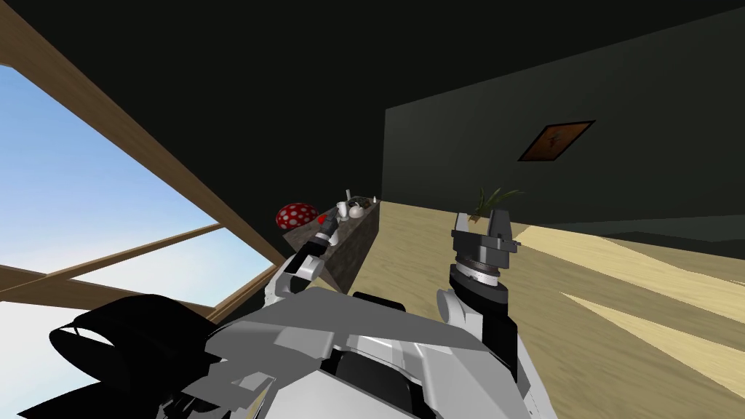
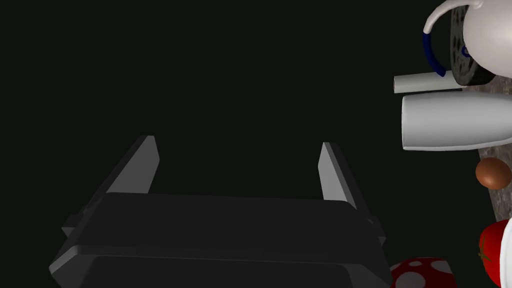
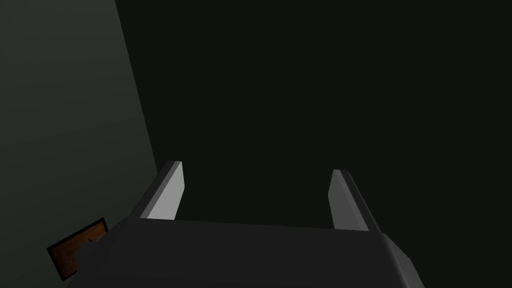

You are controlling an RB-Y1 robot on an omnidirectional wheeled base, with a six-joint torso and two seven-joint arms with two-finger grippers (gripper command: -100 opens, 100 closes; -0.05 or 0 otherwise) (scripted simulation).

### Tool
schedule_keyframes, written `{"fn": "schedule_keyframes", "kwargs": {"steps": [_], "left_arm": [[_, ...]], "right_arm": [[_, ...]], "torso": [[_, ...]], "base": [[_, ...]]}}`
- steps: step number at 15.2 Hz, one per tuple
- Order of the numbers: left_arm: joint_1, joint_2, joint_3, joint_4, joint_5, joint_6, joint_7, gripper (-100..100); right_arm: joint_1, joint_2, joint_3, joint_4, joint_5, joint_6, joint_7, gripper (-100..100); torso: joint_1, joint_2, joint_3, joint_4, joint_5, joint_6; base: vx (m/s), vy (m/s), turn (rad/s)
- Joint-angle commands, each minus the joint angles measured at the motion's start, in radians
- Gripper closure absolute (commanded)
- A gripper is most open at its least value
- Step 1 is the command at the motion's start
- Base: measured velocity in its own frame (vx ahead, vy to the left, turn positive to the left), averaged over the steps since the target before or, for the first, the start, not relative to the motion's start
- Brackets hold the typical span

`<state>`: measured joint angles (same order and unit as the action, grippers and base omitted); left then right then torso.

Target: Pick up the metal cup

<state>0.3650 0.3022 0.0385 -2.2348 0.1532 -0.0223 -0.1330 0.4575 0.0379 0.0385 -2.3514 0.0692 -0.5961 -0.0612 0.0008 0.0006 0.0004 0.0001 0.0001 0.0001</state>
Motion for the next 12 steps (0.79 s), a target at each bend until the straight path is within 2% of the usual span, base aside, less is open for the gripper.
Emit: {"fn": "schedule_keyframes", "kwargs": {"steps": [1, 2, 3, 5, 6, 8, 9, 11, 12], "left_arm": [[-0.011, 0.019, 0.007, 0.001, 0.024, 0.05, 0.003, -100], [-0.011, 0.019, 0.007, 0.001, 0.024, 0.065, 0.003, -100], [-0.025, 0.048, 0.017, 0.002, 0.06, 0.088, 0.009, -100], [-0.025, 0.048, 0.017, 0.002, 0.06, 0.13, 0.009, -100], [-0.039, 0.078, 0.027, 0.003, 0.097, 0.155, 0.014, -100], [-0.039, 0.078, 0.027, 0.003, 0.097, 0.197, 0.014, -100], [-0.054, 0.107, 0.038, 0.005, 0.136, 0.221, 0.02, -100], [-0.054, 0.107, 0.038, 0.005, 0.136, 0.263, 0.02, -100], [-0.054, 0.107, 0.038, 0.005, 0.136, 0.267, 0.02, -100]], "right_arm": [[0.0, 0.0, 0.0, 0.0, 0.0, 0.0, 0.0, 0], [0.0, 0.0, 0.0, 0.0, 0.0, 0.0, 0.0, 0], [0.0, 0.0, 0.0, 0.0, 0.0, 0.0, 0.0, 0], [0.0, 0.0, 0.0, 0.0, 0.0, 0.0, 0.0, 0], [0.0, 0.0, 0.0, 0.0, 0.0, 0.0, 0.0, 0], [0.0, 0.0, 0.0, 0.0, 0.0, 0.0, 0.0, 0], [0.0, 0.0, 0.0, 0.0, 0.0, 0.0, 0.0, 0], [0.0, 0.0, 0.0, 0.0, 0.0, 0.0, 0.0, 0], [0.0, 0.0, 0.0, 0.0, 0.0, 0.0, 0.0, 0]], "torso": [[0.0, 0.0, 0.0, 0.0, 0.0, 0.0], [0.0, 0.0, 0.0, 0.0, 0.0, 0.0], [0.0, 0.0, 0.0, 0.0, 0.0, 0.0], [0.0, 0.0, 0.0, 0.0, 0.0, 0.0], [0.0, 0.0, 0.0, 0.0, 0.0, 0.0], [0.0, 0.0, 0.0, 0.0, 0.0, 0.0], [0.0, 0.0, 0.0, 0.0, 0.0, 0.0], [0.0, 0.0, 0.0, 0.0, 0.0, 0.0], [0.0, 0.0, 0.0, 0.0, 0.0, 0.0]], "base": [[-0.012, 0.007, -0.026], [-0.01, 0.007, -0.009], [-0.016, 0.007, -0.026], [-0.015, 0.007, -0.02], [-0.014, 0.006, -0.025], [-0.013, 0.006, -0.019], [-0.015, 0.006, -0.034], [-0.015, 0.007, -0.02], [-0.007, 0.003, 0.003]]}}
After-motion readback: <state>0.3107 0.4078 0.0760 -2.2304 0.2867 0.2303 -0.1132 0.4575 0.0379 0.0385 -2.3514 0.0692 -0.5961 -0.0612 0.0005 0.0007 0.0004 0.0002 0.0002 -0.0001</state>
